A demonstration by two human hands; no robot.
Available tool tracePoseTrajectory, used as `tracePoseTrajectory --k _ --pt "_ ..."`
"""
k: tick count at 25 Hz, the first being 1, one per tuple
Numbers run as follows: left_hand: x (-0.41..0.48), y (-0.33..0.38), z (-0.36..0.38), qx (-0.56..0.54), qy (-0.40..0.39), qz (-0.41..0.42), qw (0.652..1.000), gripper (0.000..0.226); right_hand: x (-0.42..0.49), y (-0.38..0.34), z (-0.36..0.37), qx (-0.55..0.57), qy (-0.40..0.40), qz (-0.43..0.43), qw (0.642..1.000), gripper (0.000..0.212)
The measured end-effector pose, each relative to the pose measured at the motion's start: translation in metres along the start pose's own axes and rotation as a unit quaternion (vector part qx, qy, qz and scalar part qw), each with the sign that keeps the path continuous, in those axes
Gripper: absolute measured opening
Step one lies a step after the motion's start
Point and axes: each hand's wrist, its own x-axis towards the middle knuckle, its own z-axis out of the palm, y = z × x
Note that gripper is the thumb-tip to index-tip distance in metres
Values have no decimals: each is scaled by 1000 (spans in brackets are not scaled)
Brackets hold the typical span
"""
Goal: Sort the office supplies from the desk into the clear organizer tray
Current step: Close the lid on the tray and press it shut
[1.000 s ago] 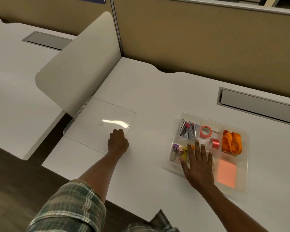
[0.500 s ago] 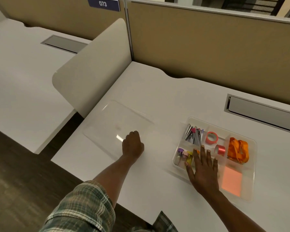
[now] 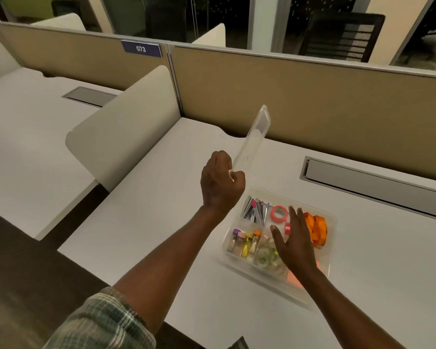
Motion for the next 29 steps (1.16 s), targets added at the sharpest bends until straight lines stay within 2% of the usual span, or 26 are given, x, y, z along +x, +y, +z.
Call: tracePoseTrajectory --k 4,7,10,14,17,21,23,26,29 --pt "-10 55 9 -80 10 -17 997 16 19 26 -56 123 44 60 990 74" --pt "-22 73 17 -154 10 -50 987 14 27 47 -88 198 73 136 968 74" --pt "-37 70 27 -217 -47 -158 962 12 24 69 -102 226 82 195 951 73" --pt "-53 42 37 -246 -133 -277 919 16 12 90 -97 272 49 266 923 62" --pt "-64 9 44 -190 -163 -317 915 18 -7 96 -81 291 29 301 908 54" --pt "-88 -36 57 -76 -187 -287 936 16 -29 91 -53 160 86 288 940 45" --pt "-95 -53 64 -43 -201 -266 942 19 -34 87 -45 135 103 284 944 40" --pt "-98 -74 73 -4 -237 -236 942 25 -40 90 -35 118 109 303 939 34" --pt "-98 -85 80 -1 -259 -245 934 25 -44 91 -24 154 125 342 919 34"
